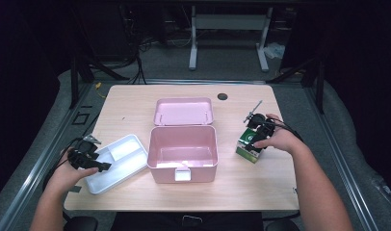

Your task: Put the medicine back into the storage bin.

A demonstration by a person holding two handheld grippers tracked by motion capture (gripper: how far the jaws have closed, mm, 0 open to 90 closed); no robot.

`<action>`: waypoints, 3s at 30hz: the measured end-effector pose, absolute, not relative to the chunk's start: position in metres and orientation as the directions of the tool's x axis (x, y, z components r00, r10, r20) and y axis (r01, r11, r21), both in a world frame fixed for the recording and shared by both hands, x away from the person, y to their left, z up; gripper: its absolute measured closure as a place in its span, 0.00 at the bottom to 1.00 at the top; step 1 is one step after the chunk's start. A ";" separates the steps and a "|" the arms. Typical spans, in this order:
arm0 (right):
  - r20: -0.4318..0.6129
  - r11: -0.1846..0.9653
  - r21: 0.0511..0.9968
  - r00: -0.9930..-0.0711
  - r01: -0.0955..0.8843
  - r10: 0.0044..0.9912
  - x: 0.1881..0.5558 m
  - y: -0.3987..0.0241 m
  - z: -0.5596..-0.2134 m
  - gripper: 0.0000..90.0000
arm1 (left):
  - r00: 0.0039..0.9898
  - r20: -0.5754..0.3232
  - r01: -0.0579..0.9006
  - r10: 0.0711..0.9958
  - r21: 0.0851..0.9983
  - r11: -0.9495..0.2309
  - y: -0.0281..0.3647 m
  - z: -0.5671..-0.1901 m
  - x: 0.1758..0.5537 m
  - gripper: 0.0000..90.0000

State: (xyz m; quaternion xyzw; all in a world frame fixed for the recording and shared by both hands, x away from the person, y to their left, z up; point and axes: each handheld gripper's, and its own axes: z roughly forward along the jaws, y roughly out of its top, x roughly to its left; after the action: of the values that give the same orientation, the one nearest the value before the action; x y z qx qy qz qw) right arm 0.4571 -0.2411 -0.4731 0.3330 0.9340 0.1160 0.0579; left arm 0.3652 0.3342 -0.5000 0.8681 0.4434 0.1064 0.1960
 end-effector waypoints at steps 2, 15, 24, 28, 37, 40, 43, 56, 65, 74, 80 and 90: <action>-0.016 0.754 0.244 -0.775 0.609 0.632 0.458 -0.241 -0.473 0.15 | 0.587 0.008 0.729 0.809 0.429 -0.533 0.334 -0.500 0.365 0.33; 0.030 0.752 0.140 -0.762 0.644 0.647 0.471 -0.233 -0.473 0.16 | 0.595 0.007 0.725 0.804 0.428 -0.540 0.334 -0.501 0.365 0.33; 0.051 0.742 0.087 -0.747 0.665 0.663 0.478 -0.228 -0.474 0.16 | 0.599 0.006 0.724 0.801 0.422 -0.545 0.333 -0.501 0.366 0.33; 0.053 0.743 0.089 -0.748 0.663 0.661 0.477 -0.228 -0.473 0.17 | 0.597 0.006 0.726 0.802 0.422 -0.543 0.334 -0.501 0.365 0.33; 0.040 0.748 0.083 -0.752 0.659 0.658 0.477 -0.226 -0.473 0.17 | 0.597 0.005 0.727 0.802 0.420 -0.544 0.334 -0.501 0.365 0.34; 0.044 0.750 0.081 -0.754 0.656 0.655 0.477 -0.227 -0.472 0.18 | 0.598 0.006 0.727 0.802 0.418 -0.545 0.334 -0.502 0.366 0.34; 0.031 0.756 0.085 -0.760 0.649 0.649 0.476 -0.226 -0.472 0.18 | 0.598 0.006 0.726 0.802 0.418 -0.545 0.334 -0.502 0.366 0.34; 0.007 0.807 0.101 -0.811 0.582 0.584 0.469 -0.224 -0.456 0.18 | 0.598 0.005 0.729 0.801 0.412 -0.547 0.333 -0.503 0.366 0.34; -0.033 0.914 0.129 -0.919 0.385 0.392 0.455 -0.218 -0.440 0.19 | 0.602 0.005 0.727 0.798 0.409 -0.551 0.333 -0.504 0.366 0.34; -0.011 0.936 0.109 -0.941 0.336 0.339 0.450 -0.213 -0.427 0.19 | 0.599 0.001 0.731 0.801 0.409 -0.547 0.333 -0.504 0.366 0.34; -0.011 0.937 0.096 -0.941 0.336 0.338 0.448 -0.210 -0.418 0.19 | 0.605 -0.001 0.727 0.797 0.408 -0.552 0.332 -0.503 0.366 0.34; -0.043 0.953 0.105 -0.956 0.286 0.291 0.442 -0.197 -0.379 0.19 | 0.603 -0.005 0.728 0.798 0.413 -0.547 0.332 -0.502 0.366 0.34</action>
State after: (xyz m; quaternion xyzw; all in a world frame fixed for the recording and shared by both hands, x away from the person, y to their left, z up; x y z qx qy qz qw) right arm 0.4420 -0.1971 -0.3788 0.1460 0.9876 0.0490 0.0289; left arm 0.3656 0.3324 -0.5024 0.8748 0.4361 0.0917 0.1901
